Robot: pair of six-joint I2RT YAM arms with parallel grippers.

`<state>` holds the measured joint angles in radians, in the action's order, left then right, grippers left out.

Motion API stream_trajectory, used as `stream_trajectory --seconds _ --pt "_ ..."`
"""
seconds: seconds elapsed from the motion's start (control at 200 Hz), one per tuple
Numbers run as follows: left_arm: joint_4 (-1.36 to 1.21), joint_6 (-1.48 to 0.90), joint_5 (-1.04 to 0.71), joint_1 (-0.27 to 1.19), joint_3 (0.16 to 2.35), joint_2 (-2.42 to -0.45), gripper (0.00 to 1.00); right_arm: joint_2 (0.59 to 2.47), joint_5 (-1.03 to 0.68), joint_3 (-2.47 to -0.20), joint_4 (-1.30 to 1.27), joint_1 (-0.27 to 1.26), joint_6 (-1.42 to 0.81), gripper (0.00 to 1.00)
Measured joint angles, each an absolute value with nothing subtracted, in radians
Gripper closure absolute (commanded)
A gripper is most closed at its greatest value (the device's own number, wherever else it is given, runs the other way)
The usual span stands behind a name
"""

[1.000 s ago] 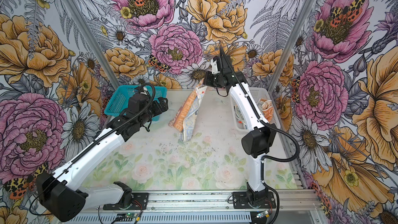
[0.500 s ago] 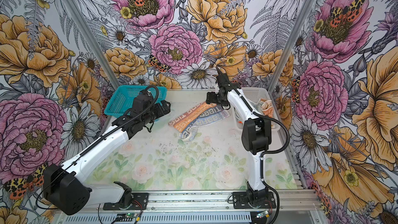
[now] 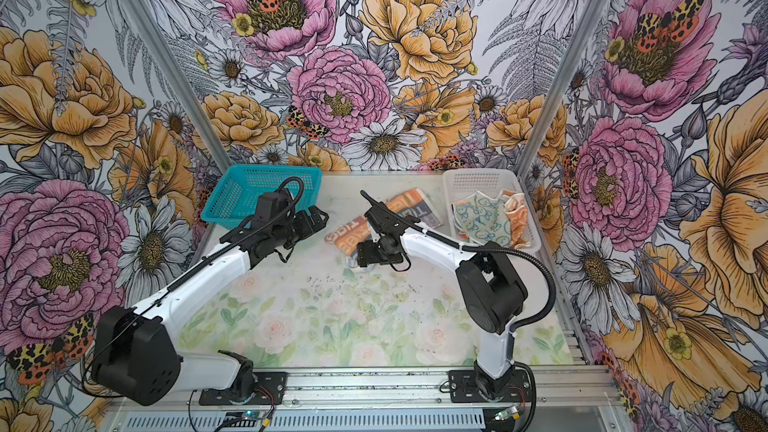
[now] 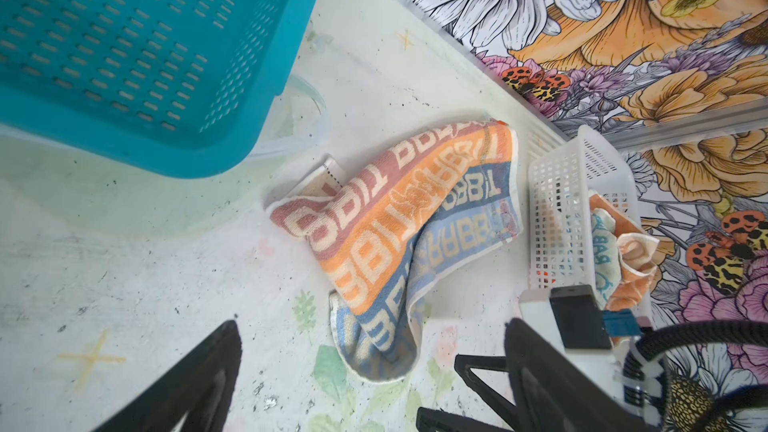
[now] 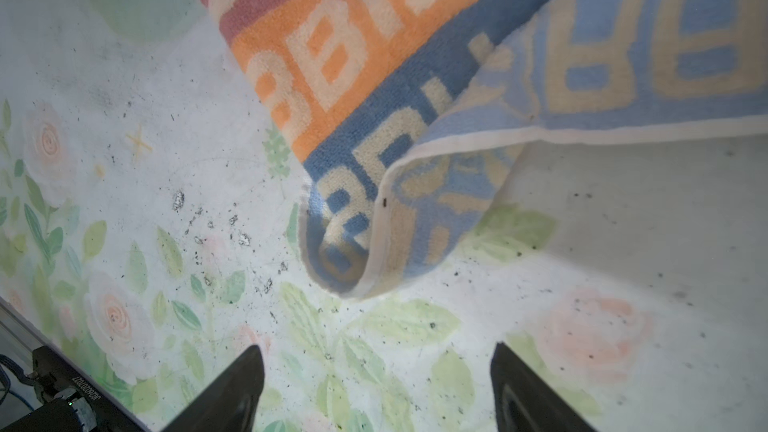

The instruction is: Fold and stack the towels

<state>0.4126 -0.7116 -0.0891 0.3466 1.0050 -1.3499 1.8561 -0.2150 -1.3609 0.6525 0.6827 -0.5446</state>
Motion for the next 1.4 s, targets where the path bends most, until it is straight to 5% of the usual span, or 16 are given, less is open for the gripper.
stream_trajectory --seconds 0.14,0.39,0.47,0.911,1.206,1.401 --pt "0.415 -0.713 -0.105 0.344 0.962 -1.330 0.01 1.900 -0.208 -1.359 0.598 0.697 -0.574 0.31" --pt "0.422 -0.720 -0.113 0.345 0.953 -1.296 0.01 1.968 -0.179 -1.359 0.570 0.677 -0.572 0.90" --pt "0.424 -0.727 -0.113 0.349 0.948 -1.273 0.01 1.963 -0.181 -1.358 0.565 0.651 -0.568 1.00" --pt "0.488 -0.728 -0.025 0.508 0.995 -1.272 0.01 1.919 -0.240 -1.520 0.650 0.353 -0.445 1.00" --pt "0.512 -0.717 0.004 0.553 1.059 -1.407 0.01 1.993 -0.208 -1.612 0.700 0.278 -0.392 0.48" --pt "0.512 -0.698 0.004 0.590 1.142 -1.527 0.01 1.903 -0.206 -1.504 0.701 0.281 -0.376 0.39"
